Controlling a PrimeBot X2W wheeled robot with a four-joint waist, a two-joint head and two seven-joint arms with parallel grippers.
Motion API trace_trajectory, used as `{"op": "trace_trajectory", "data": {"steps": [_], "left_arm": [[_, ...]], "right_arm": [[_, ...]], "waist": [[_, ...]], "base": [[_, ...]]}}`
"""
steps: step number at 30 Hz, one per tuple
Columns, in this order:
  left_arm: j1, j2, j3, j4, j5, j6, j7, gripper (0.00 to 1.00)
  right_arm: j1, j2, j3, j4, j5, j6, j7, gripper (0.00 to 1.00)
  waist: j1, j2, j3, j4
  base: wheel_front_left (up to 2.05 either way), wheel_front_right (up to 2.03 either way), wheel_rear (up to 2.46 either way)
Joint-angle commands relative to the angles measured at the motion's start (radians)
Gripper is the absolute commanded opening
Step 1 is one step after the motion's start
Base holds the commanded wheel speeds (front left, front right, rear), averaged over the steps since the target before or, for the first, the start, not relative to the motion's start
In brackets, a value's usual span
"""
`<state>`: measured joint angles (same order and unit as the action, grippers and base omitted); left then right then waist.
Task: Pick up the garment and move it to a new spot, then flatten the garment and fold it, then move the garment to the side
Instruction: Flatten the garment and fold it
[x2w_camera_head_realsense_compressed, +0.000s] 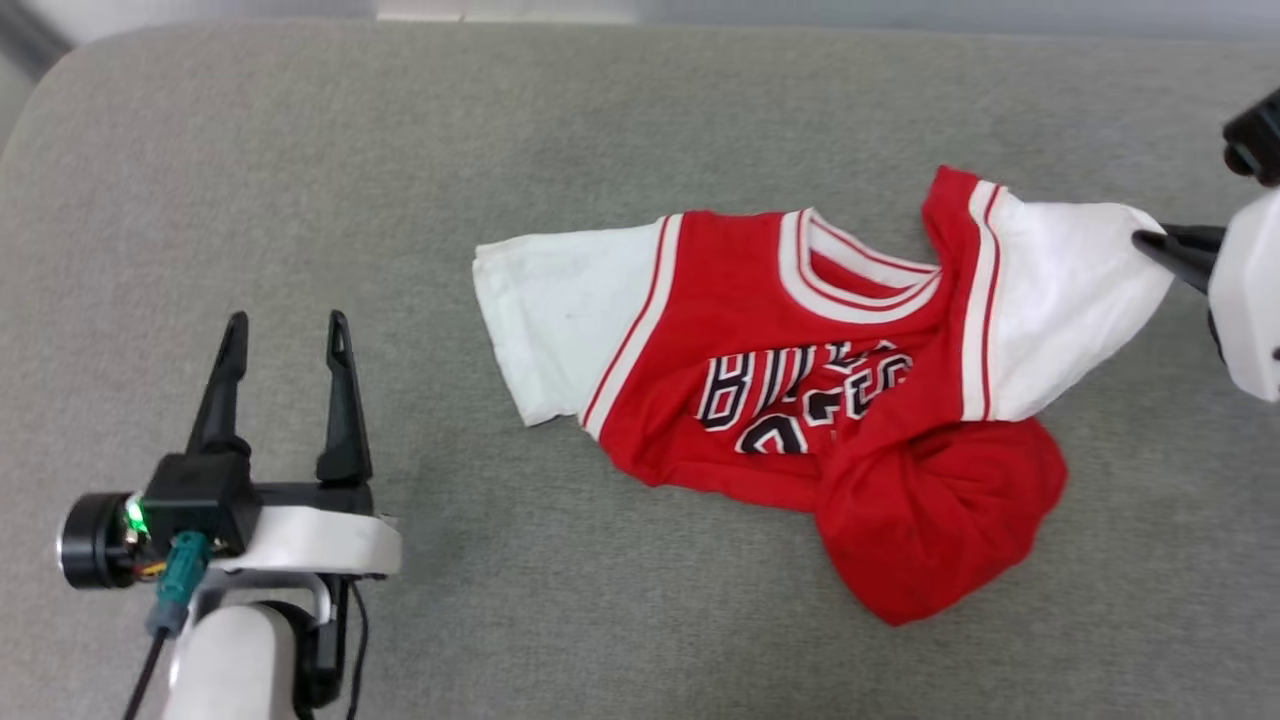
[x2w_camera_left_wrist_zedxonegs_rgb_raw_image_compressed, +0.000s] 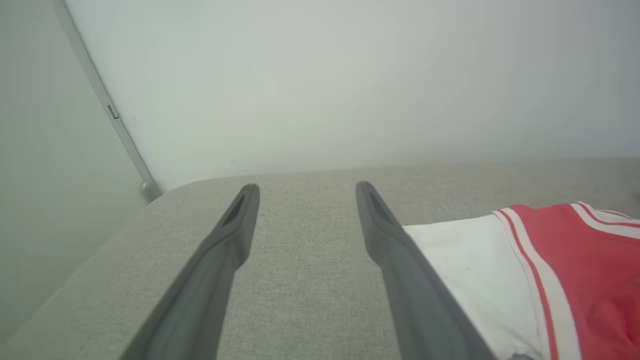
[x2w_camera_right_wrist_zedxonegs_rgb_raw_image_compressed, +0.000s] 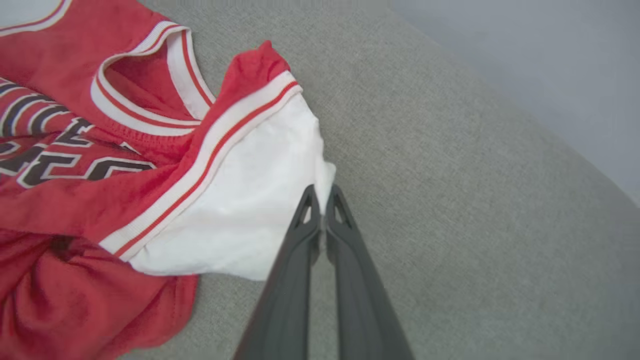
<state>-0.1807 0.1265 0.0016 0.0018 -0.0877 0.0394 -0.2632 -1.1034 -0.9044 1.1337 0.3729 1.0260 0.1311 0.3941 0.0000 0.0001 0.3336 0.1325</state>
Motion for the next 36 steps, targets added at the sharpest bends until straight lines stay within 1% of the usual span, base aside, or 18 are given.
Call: {"op": "trace_trajectory", "data": {"steps": [1,2,3,4,5,6,7,9,14,18,20,23,28,33,36], "left_arm": [[-0.01,0.006,-0.002,0.007,0.006,-0.009,-0.002,1.0],[-0.024,0.019,0.004,0.013,0.004,-0.017,-0.002,1.0],[-0.053,0.051,0.011,0.042,0.003,-0.04,-0.002,1.0],[-0.067,0.064,0.01,0.06,0.0,-0.053,0.006,1.0],[-0.087,0.078,0.009,0.075,-0.009,-0.069,0.021,1.0],[-0.087,0.078,0.009,0.075,-0.009,-0.069,0.021,1.0],[-0.111,0.086,0.011,0.084,-0.018,-0.081,0.038,1.0],[-0.161,0.127,0.004,0.091,-0.011,-0.103,0.075,1.0],[-0.283,0.201,-0.03,0.108,-0.031,-0.145,0.214,1.0],[-0.382,0.269,-0.077,0.12,-0.089,-0.163,0.369,1.0],[-0.435,0.31,-0.112,0.13,-0.13,-0.167,0.455,1.0],[-0.517,0.395,-0.219,0.133,-0.2,-0.168,0.584,1.0],[-0.641,0.502,-0.381,0.145,-0.372,-0.168,0.806,1.0],[-0.734,0.575,-0.512,0.164,-0.554,-0.168,1.026,1.0],[-0.776,0.602,-0.568,0.183,-0.641,-0.168,1.14,1.0]], "right_arm": [[0.027,-0.012,-0.002,-0.005,-0.002,-0.001,-0.008,0.0],[0.036,-0.031,-0.013,-0.03,-0.003,-0.001,-0.023,0.0],[0.065,-0.063,-0.036,-0.078,-0.008,-0.001,-0.05,0.0],[0.087,-0.078,-0.047,-0.098,-0.008,-0.001,-0.062,0.0],[0.108,-0.091,-0.062,-0.116,-0.005,-0.001,-0.076,0.0],[0.108,-0.091,-0.062,-0.116,-0.005,-0.001,-0.076,0.0],[0.13,-0.103,-0.08,-0.133,-0.002,-0.001,-0.088,0.0],[0.177,-0.121,-0.116,-0.157,-0.005,-0.001,-0.111,0.0],[0.3,-0.115,-0.21,-0.194,-0.029,-0.001,-0.15,0.0],[0.39,-0.087,-0.297,-0.206,-0.058,-0.001,-0.164,0.0],[0.427,-0.07,-0.34,-0.213,-0.079,-0.001,-0.161,0.0],[0.473,-0.042,-0.401,-0.234,-0.118,-0.001,-0.146,0.0],[0.536,-0.003,-0.505,-0.277,-0.176,-0.001,-0.106,0.0],[0.581,0.034,-0.591,-0.331,-0.228,-0.001,-0.055,0.0],[0.601,0.055,-0.632,-0.363,-0.254,-0.001,-0.024,0.0]], "waist": [[0.0,-0.0001,-0.03,-0.031],[0.0,-0.0001,-0.036,-0.039],[0.0,-0.0001,-0.045,-0.056],[0.0,-0.0001,-0.049,-0.064],[0.0,-0.0001,-0.052,-0.07],[0.0,-0.0001,-0.052,-0.07],[0.0,-0.0001,-0.054,-0.076],[0.0,-0.0001,-0.055,-0.088],[0.0,-0.0001,-0.052,-0.117],[0.0,-0.0001,-0.039,-0.138],[0.0,-0.0001,-0.029,-0.147],[0.0,-0.0001,-0.013,-0.162],[0.0,-0.0001,0.016,-0.178],[0.0,-0.0001,0.048,-0.198],[0.0,-0.0001,0.071,-0.208]], "base": [[0.0,0.0,0.0],[0.0,0.0,0.0],[0.0,0.0,0.0],[0.0,0.0,0.0],[0.0,0.0,0.0],[0.0,0.0,0.0],[0.0,0.0,0.0],[0.0,0.0,0.0],[0.0,0.0,0.0],[0.0,0.0,0.0],[0.0,0.0,0.0],[0.0,0.0,0.0],[0.0,0.0,0.0],[0.0,0.0,0.0],[0.0,0.0,0.0]]}}
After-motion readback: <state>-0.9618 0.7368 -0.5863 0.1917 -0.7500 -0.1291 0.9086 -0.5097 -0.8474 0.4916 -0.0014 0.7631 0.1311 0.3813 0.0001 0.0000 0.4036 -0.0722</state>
